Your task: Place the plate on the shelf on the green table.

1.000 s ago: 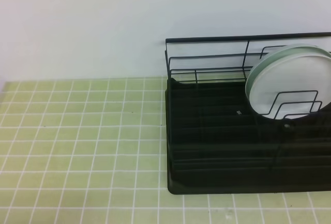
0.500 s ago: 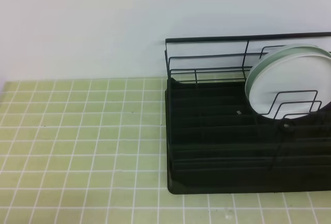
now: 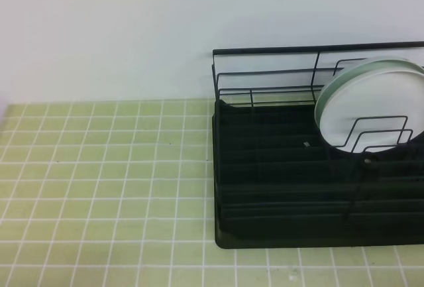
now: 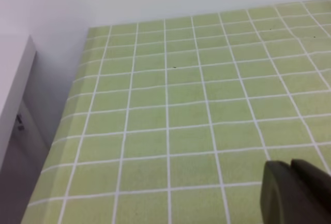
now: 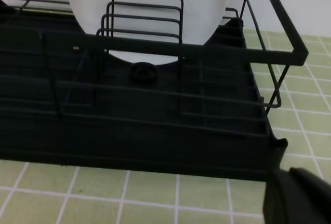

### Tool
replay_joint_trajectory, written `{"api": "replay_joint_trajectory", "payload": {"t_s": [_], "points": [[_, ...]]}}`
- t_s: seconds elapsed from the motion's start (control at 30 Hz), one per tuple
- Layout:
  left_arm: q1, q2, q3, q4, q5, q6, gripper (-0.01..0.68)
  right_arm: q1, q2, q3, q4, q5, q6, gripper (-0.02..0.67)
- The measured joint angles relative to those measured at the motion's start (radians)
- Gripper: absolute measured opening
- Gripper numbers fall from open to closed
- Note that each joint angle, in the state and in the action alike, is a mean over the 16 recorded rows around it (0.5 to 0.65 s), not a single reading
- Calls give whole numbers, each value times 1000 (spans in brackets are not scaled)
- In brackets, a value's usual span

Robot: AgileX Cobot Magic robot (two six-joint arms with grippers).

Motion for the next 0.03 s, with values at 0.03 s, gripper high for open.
{"api": "replay_joint_trajectory", "payload": {"t_s": [0.03], "points": [[0,0,0,0,0,0,-1,0,0,0,0,6,3,-3]]}}
